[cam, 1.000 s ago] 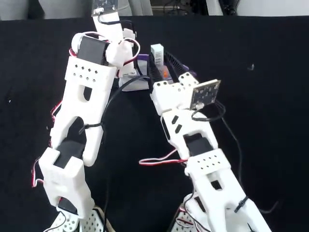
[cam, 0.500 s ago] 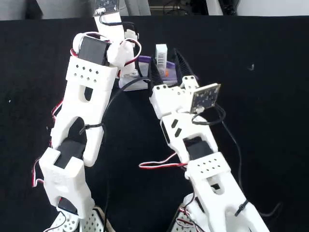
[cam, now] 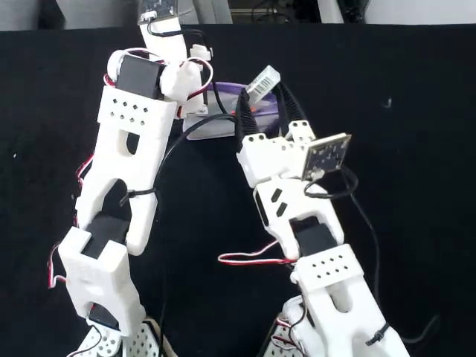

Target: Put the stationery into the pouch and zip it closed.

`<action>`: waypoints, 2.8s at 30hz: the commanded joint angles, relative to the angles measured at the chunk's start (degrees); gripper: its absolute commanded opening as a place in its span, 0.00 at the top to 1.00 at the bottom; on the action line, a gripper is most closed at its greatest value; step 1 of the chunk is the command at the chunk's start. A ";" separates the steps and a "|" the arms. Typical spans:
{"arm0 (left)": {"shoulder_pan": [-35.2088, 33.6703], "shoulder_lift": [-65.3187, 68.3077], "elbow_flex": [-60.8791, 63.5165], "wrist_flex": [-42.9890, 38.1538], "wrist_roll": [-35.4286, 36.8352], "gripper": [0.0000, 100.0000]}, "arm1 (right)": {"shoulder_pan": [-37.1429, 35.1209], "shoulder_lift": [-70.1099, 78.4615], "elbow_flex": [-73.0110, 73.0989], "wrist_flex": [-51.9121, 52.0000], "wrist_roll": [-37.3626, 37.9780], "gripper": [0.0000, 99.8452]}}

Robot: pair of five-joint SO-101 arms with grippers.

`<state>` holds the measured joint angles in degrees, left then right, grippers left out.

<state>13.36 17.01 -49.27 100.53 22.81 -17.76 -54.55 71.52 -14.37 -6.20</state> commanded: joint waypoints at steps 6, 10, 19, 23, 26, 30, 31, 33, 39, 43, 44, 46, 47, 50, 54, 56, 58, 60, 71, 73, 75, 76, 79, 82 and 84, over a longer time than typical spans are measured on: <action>-0.40 0.62 0.13 -0.26 0.00 0.97 | 0.35 -2.33 -3.56 1.85 -0.44 0.99; -0.40 0.62 0.22 -0.26 0.00 0.97 | 0.35 -2.33 -3.56 1.85 -0.44 0.99; -1.71 0.62 -0.22 -0.26 0.00 0.97 | -1.67 -11.56 1.01 2.02 1.58 0.99; -2.77 0.53 -0.22 -0.26 0.00 0.97 | -6.59 -20.88 4.35 6.42 9.14 0.99; -2.51 0.62 -0.22 -0.26 0.00 0.97 | -8.00 -25.63 6.02 6.77 10.37 0.99; -2.15 0.62 -0.04 -0.18 0.00 0.97 | -8.00 -25.45 8.57 -2.37 10.81 0.99; -1.98 0.62 0.04 -0.09 0.00 0.97 | -8.00 -24.31 9.01 -4.40 11.87 0.99; -1.71 0.62 0.22 0.09 0.00 0.97 | -8.00 -20.70 9.01 -7.82 14.77 0.99; -1.19 0.62 0.31 0.09 0.00 0.97 | -6.24 -5.41 6.20 -21.36 17.32 0.99; -1.27 0.62 0.31 0.18 -0.09 0.97 | -4.66 4.70 3.91 -30.15 17.32 0.99; -1.27 0.62 0.31 0.18 -0.09 0.97 | -4.66 6.81 3.91 -32.44 17.14 0.99; -1.27 0.62 0.31 0.18 -0.09 0.97 | -4.66 10.42 4.00 -36.31 17.32 0.99; -1.36 0.62 0.31 0.18 -0.09 0.97 | -4.57 11.82 4.00 -37.80 17.32 0.99; -1.98 0.62 0.31 0.18 -0.09 0.97 | -4.57 15.16 5.14 -40.09 17.41 0.99; -2.15 0.62 -0.04 0.18 -0.09 0.97 | -4.57 16.75 7.34 -42.46 17.41 0.99; -2.07 0.62 0.04 0.18 -0.09 0.97 | -4.57 17.27 8.04 -44.04 17.41 0.99; -1.98 0.62 0.22 0.18 -0.09 0.97 | -4.57 17.98 8.22 -44.13 17.41 0.99; -2.15 0.62 0.22 0.18 -0.09 0.97 | -4.57 19.21 8.22 -44.04 17.41 0.99; -2.15 0.62 0.22 0.18 -0.09 0.97 | -4.57 28.00 6.20 -44.57 17.32 0.78; -2.24 0.62 0.22 0.18 -0.09 0.97 | -4.57 28.00 6.20 -44.57 17.32 0.77; -2.24 0.62 0.22 0.09 -0.09 0.97 | -4.57 28.00 6.29 -44.57 17.41 0.77; -2.24 0.62 0.22 0.09 -0.09 0.97 | -4.57 28.00 6.37 -44.57 17.41 0.77; -2.24 0.62 0.22 0.09 -0.09 0.97 | -4.57 27.91 6.55 -45.54 17.41 0.77; -2.24 0.62 0.22 0.00 -0.09 0.97 | -4.13 27.82 7.52 -49.41 17.41 0.77; -2.24 0.62 0.22 -0.09 -0.09 0.97 | -2.81 26.77 8.13 -50.37 17.32 0.77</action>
<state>11.78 17.27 -49.54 100.18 22.90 -23.38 -28.18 78.81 -62.02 10.68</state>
